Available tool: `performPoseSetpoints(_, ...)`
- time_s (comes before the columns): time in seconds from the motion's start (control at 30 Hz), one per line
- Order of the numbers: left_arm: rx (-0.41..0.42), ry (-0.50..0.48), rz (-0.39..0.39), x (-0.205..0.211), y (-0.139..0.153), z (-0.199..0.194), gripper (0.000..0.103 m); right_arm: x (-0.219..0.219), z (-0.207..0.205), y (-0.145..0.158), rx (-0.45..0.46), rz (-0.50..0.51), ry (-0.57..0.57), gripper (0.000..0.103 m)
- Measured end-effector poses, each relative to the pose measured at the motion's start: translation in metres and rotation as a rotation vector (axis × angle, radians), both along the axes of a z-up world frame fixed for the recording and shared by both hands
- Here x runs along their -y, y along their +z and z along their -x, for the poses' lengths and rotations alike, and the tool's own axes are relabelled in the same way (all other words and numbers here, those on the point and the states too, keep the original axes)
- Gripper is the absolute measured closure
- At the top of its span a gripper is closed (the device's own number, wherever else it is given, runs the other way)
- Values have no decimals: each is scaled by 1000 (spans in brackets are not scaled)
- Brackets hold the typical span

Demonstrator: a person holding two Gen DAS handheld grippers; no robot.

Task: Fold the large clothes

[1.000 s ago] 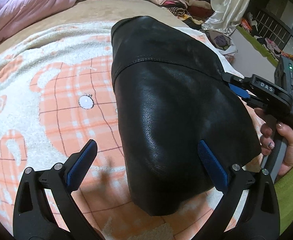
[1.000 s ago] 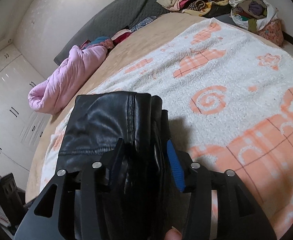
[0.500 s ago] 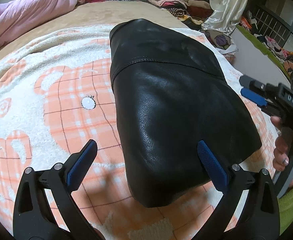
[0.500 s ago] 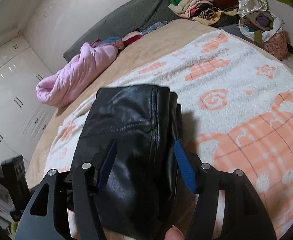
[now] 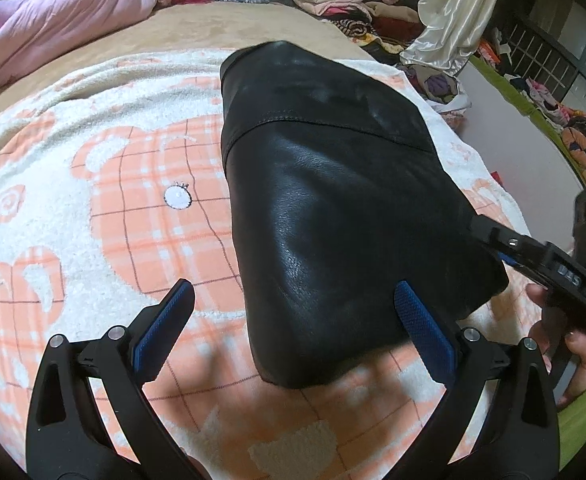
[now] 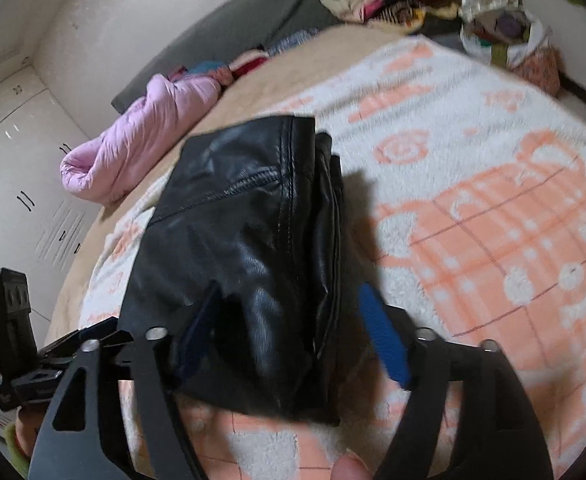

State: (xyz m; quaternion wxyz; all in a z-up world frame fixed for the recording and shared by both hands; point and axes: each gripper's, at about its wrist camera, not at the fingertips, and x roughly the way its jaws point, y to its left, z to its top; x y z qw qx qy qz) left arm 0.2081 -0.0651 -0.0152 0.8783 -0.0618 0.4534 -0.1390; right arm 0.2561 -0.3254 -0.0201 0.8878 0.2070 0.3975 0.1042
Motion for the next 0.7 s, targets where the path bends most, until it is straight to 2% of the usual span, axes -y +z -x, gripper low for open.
performPoseSetpoints(0.07,7,1,-1,-1,2,4,9,-1,10,8,39,19,-6,18)
performPoseSetpoints(0.1,12,2,0,-2,4,7,9,-2,15,13,56,34,-11,12)
performPoseSetpoints(0.17,21,8,-1,-2,8,12,9,-4,27,21,94,64,-21,7)
performPoseSetpoints(0.43,76,23,-3,-10,19,33,9,-17,67,38,182,117,-29,5)
performPoseSetpoints(0.7,106,41,-3,-18,22,59,9,-32,101,26,194,202,-23,4)
